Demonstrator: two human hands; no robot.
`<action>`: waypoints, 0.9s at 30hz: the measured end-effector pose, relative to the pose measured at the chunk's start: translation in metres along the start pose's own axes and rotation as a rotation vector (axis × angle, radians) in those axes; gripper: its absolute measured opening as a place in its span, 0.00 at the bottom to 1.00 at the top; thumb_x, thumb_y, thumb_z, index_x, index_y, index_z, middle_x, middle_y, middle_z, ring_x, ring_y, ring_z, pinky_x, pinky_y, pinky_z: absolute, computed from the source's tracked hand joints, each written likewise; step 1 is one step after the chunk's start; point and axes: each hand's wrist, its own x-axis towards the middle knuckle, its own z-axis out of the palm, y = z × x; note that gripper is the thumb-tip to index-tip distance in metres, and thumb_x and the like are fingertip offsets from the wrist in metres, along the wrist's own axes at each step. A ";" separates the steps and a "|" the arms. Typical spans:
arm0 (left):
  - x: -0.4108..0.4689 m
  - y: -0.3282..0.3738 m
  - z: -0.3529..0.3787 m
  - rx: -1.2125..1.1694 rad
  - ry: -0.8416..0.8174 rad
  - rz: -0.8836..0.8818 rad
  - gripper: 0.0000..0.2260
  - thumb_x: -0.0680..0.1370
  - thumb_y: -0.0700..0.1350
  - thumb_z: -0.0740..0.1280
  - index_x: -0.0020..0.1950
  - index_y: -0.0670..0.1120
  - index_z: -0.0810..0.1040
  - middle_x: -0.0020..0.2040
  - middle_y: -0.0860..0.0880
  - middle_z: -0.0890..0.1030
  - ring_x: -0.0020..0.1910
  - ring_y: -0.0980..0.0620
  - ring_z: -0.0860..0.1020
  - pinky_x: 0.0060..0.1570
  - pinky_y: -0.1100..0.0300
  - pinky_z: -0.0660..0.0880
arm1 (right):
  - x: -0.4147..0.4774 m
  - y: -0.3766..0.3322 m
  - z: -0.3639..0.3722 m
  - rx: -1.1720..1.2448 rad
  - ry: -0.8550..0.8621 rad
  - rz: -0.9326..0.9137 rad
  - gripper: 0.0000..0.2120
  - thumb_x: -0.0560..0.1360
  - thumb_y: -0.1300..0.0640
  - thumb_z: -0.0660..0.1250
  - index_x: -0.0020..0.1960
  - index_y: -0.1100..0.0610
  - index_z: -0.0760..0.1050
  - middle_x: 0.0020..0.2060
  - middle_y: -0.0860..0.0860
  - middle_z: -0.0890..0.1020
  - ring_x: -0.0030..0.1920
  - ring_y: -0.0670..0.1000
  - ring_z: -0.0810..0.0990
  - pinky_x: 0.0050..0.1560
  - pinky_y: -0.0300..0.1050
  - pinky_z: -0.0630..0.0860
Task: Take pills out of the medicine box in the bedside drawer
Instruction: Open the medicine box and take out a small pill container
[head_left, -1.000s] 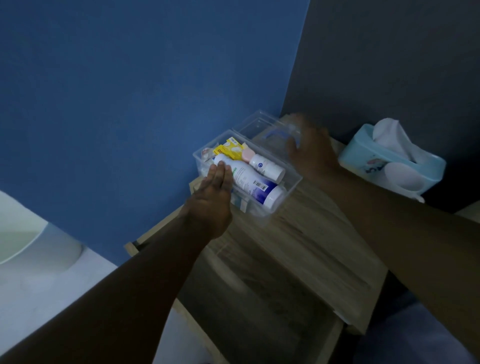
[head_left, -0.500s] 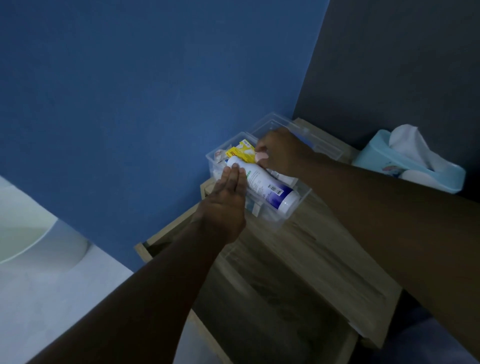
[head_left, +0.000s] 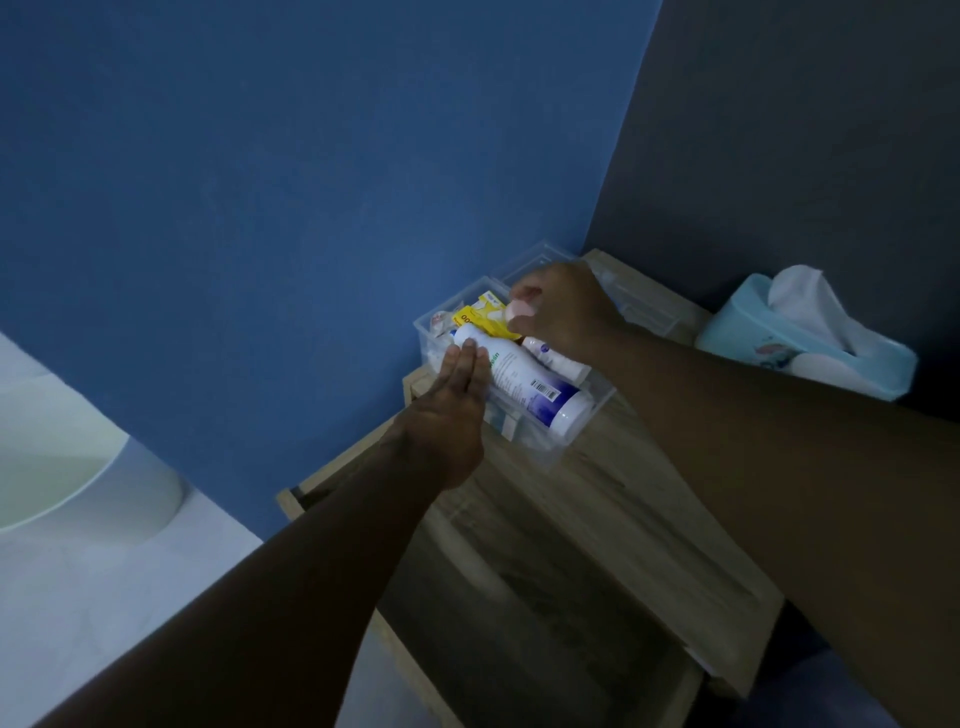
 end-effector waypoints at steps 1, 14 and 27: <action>-0.001 0.001 -0.003 -0.020 -0.008 0.002 0.38 0.75 0.36 0.60 0.79 0.40 0.40 0.80 0.43 0.39 0.79 0.44 0.39 0.77 0.53 0.47 | -0.008 -0.002 -0.004 0.029 0.016 -0.007 0.17 0.68 0.57 0.78 0.55 0.61 0.84 0.50 0.57 0.86 0.51 0.55 0.83 0.53 0.51 0.80; -0.026 0.083 -0.079 -1.198 0.221 -0.252 0.19 0.81 0.42 0.61 0.72 0.44 0.70 0.63 0.44 0.79 0.61 0.51 0.76 0.67 0.56 0.70 | -0.118 -0.017 -0.110 0.193 0.156 -0.149 0.12 0.67 0.59 0.76 0.51 0.58 0.85 0.44 0.55 0.85 0.45 0.52 0.83 0.51 0.55 0.80; -0.084 0.163 -0.081 -2.018 0.155 -0.112 0.20 0.82 0.49 0.58 0.64 0.34 0.76 0.59 0.40 0.82 0.53 0.50 0.83 0.56 0.61 0.79 | -0.181 -0.049 -0.171 0.077 0.013 -0.351 0.11 0.71 0.56 0.75 0.52 0.57 0.85 0.43 0.52 0.84 0.43 0.50 0.83 0.49 0.51 0.79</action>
